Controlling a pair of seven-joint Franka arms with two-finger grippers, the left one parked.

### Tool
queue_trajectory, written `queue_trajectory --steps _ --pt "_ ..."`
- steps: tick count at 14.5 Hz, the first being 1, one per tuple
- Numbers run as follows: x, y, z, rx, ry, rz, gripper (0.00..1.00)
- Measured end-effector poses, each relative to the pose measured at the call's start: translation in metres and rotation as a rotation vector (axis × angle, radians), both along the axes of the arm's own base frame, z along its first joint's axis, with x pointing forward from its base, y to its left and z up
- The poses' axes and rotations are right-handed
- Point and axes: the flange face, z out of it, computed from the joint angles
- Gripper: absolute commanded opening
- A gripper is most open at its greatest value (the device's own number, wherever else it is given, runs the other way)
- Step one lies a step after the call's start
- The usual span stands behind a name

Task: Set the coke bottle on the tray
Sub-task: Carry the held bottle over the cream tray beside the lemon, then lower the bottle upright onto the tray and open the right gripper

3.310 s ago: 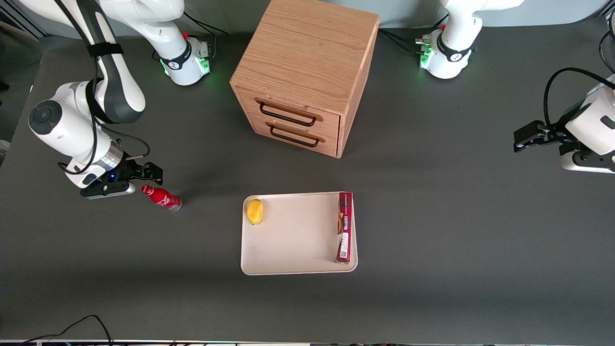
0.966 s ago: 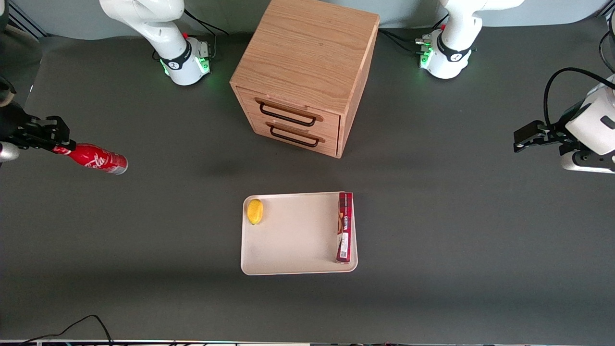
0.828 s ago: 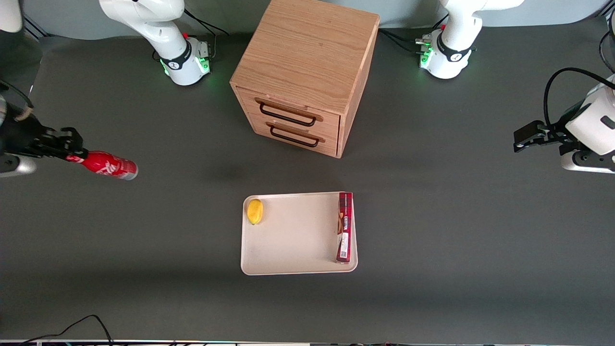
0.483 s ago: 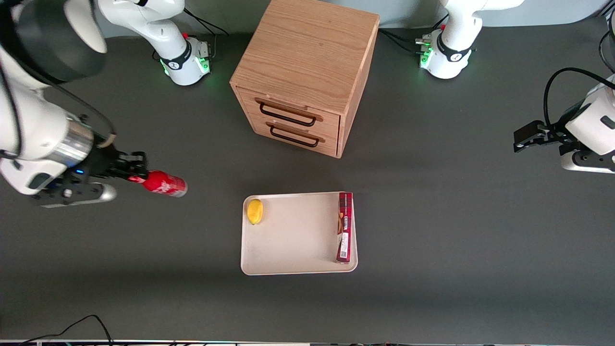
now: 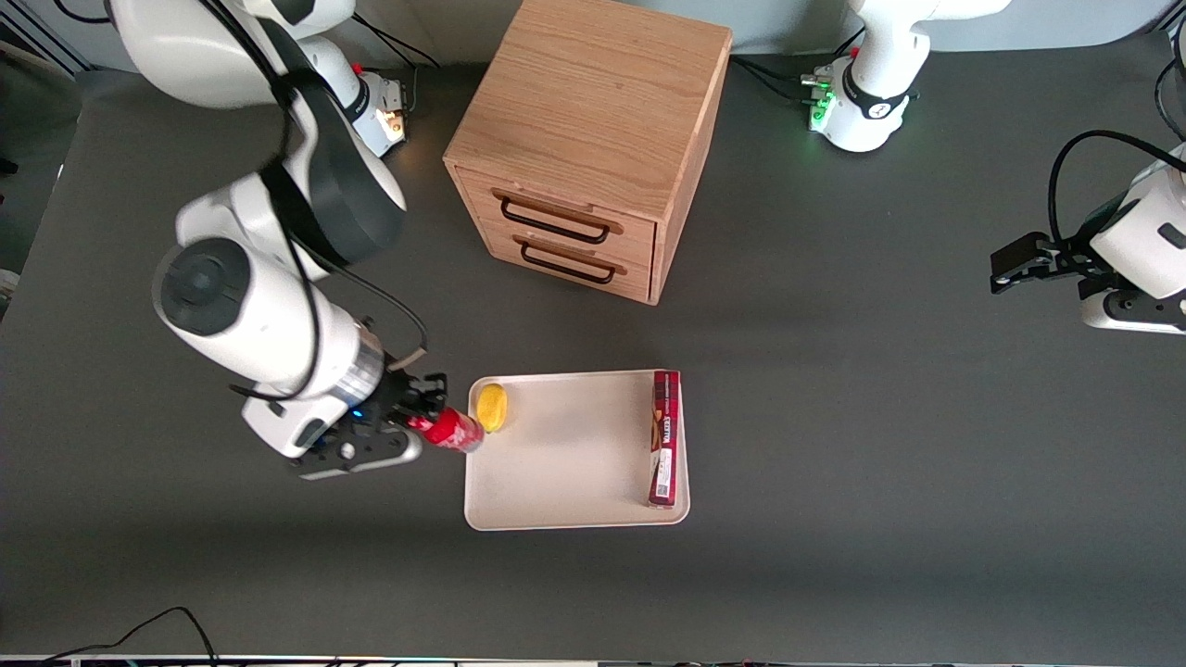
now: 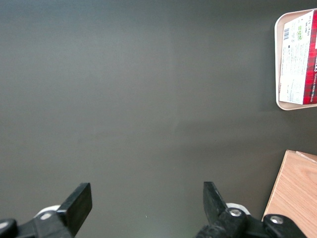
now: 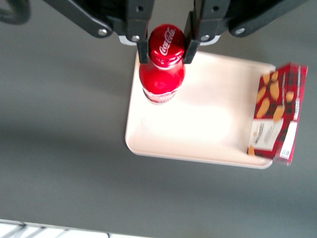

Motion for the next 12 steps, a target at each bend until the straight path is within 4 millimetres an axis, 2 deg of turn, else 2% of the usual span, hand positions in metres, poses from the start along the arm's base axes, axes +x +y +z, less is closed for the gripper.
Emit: queue_trajectory --steps 3,6,8,10,11,12 --pt "0.016 0.022 -0.058 -0.026 -0.055 0.008 0.00" --pt "0.027 0.030 -0.102 -0.043 -0.093 0.010 0.00" --pt "0.032 0.025 -0.119 -0.056 -0.095 0.002 0.00" --pt "0.034 0.023 -0.125 -0.062 -0.092 -0.001 0.00" --pt "0.034 0.023 -0.127 -0.063 -0.090 -0.001 0.13" --pt "0.034 0.023 -0.128 -0.064 -0.090 -0.001 0.54"
